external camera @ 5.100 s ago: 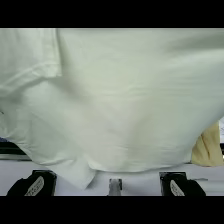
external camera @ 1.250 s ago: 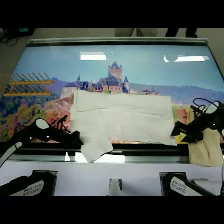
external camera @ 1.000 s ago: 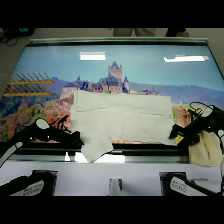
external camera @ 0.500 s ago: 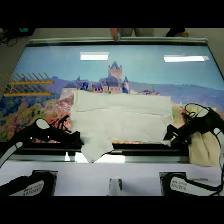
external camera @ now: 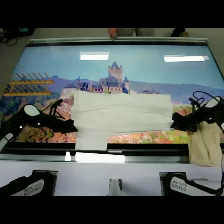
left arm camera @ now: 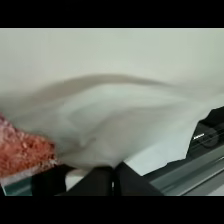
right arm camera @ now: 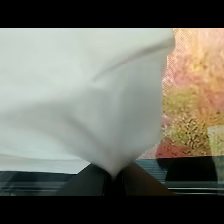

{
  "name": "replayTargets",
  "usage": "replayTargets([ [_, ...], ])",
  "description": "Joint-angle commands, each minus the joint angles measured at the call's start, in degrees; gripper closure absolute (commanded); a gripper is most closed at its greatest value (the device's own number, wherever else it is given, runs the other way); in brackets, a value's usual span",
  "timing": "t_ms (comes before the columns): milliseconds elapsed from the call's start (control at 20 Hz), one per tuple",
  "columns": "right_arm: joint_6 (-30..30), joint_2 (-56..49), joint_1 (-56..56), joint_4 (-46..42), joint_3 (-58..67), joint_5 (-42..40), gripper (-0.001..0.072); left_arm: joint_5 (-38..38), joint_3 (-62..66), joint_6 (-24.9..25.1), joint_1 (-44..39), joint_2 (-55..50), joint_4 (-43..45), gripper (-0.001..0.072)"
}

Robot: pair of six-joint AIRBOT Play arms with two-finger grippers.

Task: Fold the shirts.

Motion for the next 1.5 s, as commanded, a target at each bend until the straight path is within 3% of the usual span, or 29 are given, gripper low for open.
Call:
replayTargets([
  [0, 1.8, 0.9, 0.9, 1.5, 7.9, -4.3, 0.0691, -3.7, 13.9, -0.9, 1.6, -1.6, 3.6, 0.0678],
  [200, 5.5, -2.6, 6.9, -0.3, 13.7, -15.4, 0.0691, -4.0, 29.4, -2.1, 0.6, -13.1, 4.0, 0.0678],
  [400, 8.7, -11.3, 10.6, -1.7, 21.7, -19.3, 0.0690, -10.4, 45.4, -7.8, 0.5, -26.4, 4.0, 0.0677],
  [550, 15.4, -15.6, 10.8, -2.3, 22.8, -20.5, 0.0690, -13.4, 51.0, -11.0, 0.5, -33.6, 4.0, 0.0673],
  [600, 15.9, -17.0, 10.8, -2.4, 22.8, -20.2, 0.0689, -13.4, 50.9, -13.7, 0.5, -34.9, 4.0, 0.0623],
  [650, 15.9, -18.1, 10.8, -2.4, 22.8, -20.1, 0.0687, -13.7, 50.9, -16.4, 0.5, -36.1, 3.7, 0.0435],
  [700, 15.6, -18.7, 10.8, -2.0, 22.8, -20.5, 0.0603, -14.5, 50.9, -17.3, 0.5, -37.0, 2.9, 0.0275],
  [750, 14.0, -18.6, 10.7, -1.5, 22.9, -20.9, 0.0426, -15.5, 50.9, -17.1, 0.6, -37.2, 2.6, 0.0244],
  [800, 12.7, -18.0, 10.6, -2.0, 23.3, -20.7, 0.0144, -16.0, 51.0, -16.9, 1.0, -36.9, 2.6, 0.0244],
  [1000, 13.1, -16.0, 8.9, -11.0, 24.2, -18.6, 0.0083, -18.8, 52.6, -14.2, 2.4, -31.9, 2.4, 0.0245],
  [1150, 12.3, -18.2, 3.8, -3.9, 24.2, -15.0, 0.0036, -17.6, 52.6, -14.0, 1.3, -26.1, 2.3, 0.0246],
  [1250, 8.2, -20.0, 2.3, 1.7, 24.2, -12.8, 0.0027, -15.8, 52.6, -14.0, -0.7, -22.7, 2.3, 0.0246],
  [1450, 6.6, -23.4, 2.8, 4.7, 24.2, -11.8, 0.0016, -10.1, 52.6, -14.0, -6.8, -18.7, 2.3, 0.0247],
])
